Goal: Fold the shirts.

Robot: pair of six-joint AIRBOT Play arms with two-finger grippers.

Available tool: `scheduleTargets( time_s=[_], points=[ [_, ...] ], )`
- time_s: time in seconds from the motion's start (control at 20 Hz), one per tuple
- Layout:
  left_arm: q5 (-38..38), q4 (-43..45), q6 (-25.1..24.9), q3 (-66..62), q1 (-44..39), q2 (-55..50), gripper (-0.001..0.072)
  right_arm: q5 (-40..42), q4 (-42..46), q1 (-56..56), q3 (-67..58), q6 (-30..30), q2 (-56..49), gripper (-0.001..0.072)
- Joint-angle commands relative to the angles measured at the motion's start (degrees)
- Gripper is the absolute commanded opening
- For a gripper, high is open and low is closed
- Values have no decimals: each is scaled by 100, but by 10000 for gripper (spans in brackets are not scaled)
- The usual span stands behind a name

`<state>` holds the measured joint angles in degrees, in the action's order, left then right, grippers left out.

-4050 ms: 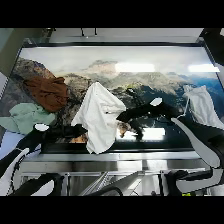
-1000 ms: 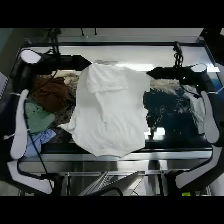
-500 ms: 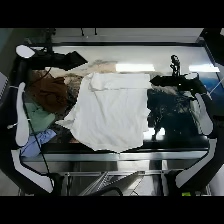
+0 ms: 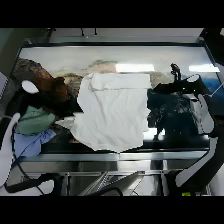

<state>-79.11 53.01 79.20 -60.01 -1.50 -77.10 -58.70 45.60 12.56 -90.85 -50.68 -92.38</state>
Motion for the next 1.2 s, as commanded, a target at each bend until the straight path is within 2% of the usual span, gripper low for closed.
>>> scheduleTargets(
  time_s=[0.0, 0.2, 0.3, 0.5, 0.6, 0.7, 0.75, 0.8, 0.85, 0.9, 0.95, 1.0, 1.15],
  points=[
    [673, 83, 431, 2135, -573, 1137, 671, 72, -275, -28, -9, -195, -313, 455],
    [1394, 81, 1071, 3373, -1272, 1895, 671, 667, -1150, -28, -48, -155, -769, 455],
    [2004, 79, 1283, 3672, -1589, 2129, 671, 704, -1644, -44, -219, -11, -1012, 455],
    [3580, -363, 1335, 3932, -1895, 2140, 671, 702, -1937, -302, -505, -13, -1360, 454],
    [3928, -365, 1322, 3821, -1967, 1805, 671, 710, -1934, -496, -514, -11, -1419, 448],
    [4030, -354, 1158, 3534, -2052, 1340, 671, 793, -2004, -603, -531, 168, -1416, 302],
    [4074, -350, 1054, 3355, -2116, 1108, 650, 820, -2015, -612, -577, 186, -1416, 294],
    [4050, -348, 933, 3174, -2146, 905, 498, 833, -2017, -605, -638, 184, -1416, 251],
    [3893, -339, 763, 2970, -2142, 713, 324, 824, -2015, -575, -695, 179, -1405, 68],
    [3694, -291, 667, 2782, -2109, 568, 190, 778, -2017, -511, -734, 160, -1364, 18],
    [3440, -293, 481, 2590, -2020, 457, 73, 743, -1991, -435, -748, 136, -1279, 18],
    [3167, -284, 275, 2422, -1882, 404, 15, 723, -1915, -345, -748, 136, -1156, 17],
    [2498, 463, 223, 1770, -1180, 400, 14, 717, -901, 11, -748, -339, -514, 15]
  ],
)
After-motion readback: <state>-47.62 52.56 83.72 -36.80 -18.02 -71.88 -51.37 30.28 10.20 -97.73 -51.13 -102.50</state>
